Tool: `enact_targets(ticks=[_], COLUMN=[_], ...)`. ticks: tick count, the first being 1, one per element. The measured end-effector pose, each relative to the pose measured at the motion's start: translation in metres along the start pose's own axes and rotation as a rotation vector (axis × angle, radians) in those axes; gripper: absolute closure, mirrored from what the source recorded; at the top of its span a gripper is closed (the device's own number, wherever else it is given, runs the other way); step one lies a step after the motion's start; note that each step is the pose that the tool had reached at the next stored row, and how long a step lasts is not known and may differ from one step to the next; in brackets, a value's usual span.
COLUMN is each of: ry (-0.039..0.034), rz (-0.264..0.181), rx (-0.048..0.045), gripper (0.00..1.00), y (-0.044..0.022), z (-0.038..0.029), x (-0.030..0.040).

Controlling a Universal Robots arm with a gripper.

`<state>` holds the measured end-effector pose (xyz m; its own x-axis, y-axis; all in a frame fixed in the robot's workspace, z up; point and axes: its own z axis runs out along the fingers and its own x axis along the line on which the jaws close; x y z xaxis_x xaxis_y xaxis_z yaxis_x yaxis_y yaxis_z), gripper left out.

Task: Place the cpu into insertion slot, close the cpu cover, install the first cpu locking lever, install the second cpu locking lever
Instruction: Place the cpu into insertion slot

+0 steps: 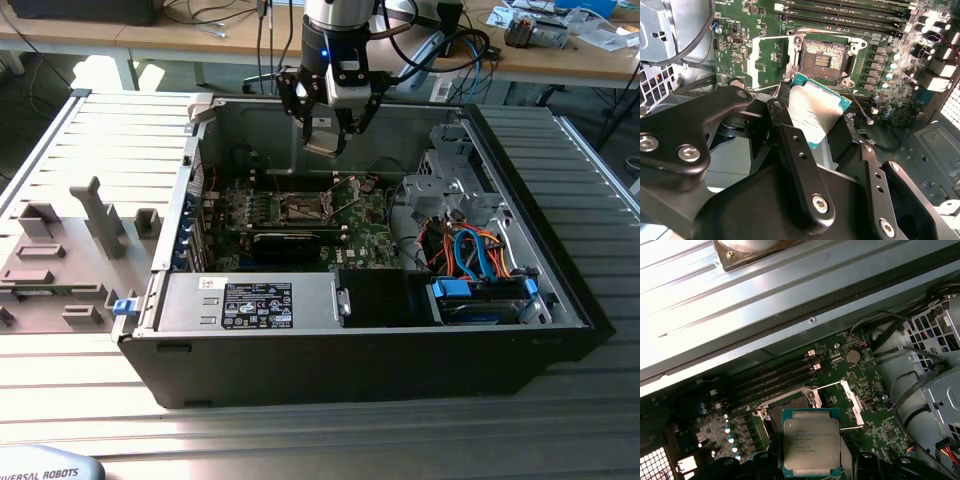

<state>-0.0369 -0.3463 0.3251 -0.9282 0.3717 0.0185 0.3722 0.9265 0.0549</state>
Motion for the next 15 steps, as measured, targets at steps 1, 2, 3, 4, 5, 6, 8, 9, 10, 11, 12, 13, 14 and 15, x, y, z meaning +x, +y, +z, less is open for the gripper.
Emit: enact_targets(ticks=[1, 2, 3, 4, 5, 6, 8, 9, 10, 11, 12, 13, 14, 15], ry=[-0.0001, -0.0001, -0.0002, -0.0003, -0.0004, -0.0005, -0.0006, -0.0007, -0.0008, -0.0008, -0.0009, -0.0009, -0.001, -0.001], rz=[0.001, 0.002, 0.003, 0.005, 0.007, 0.009, 0.012, 0.013, 0.014, 0.015, 0.016, 0.016, 0.017, 0.018], rx=[0.0, 0.0, 0.0, 0.0, -0.0001, 0.0, -0.0001, -0.0002, -0.0002, -0.0002, -0.0003, -0.0003, -0.0003, -0.0003], gripper=[0.46, 0.46, 0.46, 0.46, 0.46, 0.46, 0.46, 0.46, 0.46, 0.46, 0.46, 0.46, 0.46, 0.46], y=[0.0, 0.0, 0.0, 0.0, 0.0, 0.0, 0.0, 0.0, 0.0, 0.0, 0.0, 0.0, 0.0, 0.0], z=[0.0, 0.0, 0.0, 0.0, 0.0, 0.0, 0.0, 0.0, 0.0, 0.0, 0.0, 0.0, 0.0, 0.0], x=[0.0, 0.0, 0.0, 0.0, 0.0, 0.0, 0.0, 0.0, 0.0, 0.0, 0.0, 0.0, 0.0, 0.0])
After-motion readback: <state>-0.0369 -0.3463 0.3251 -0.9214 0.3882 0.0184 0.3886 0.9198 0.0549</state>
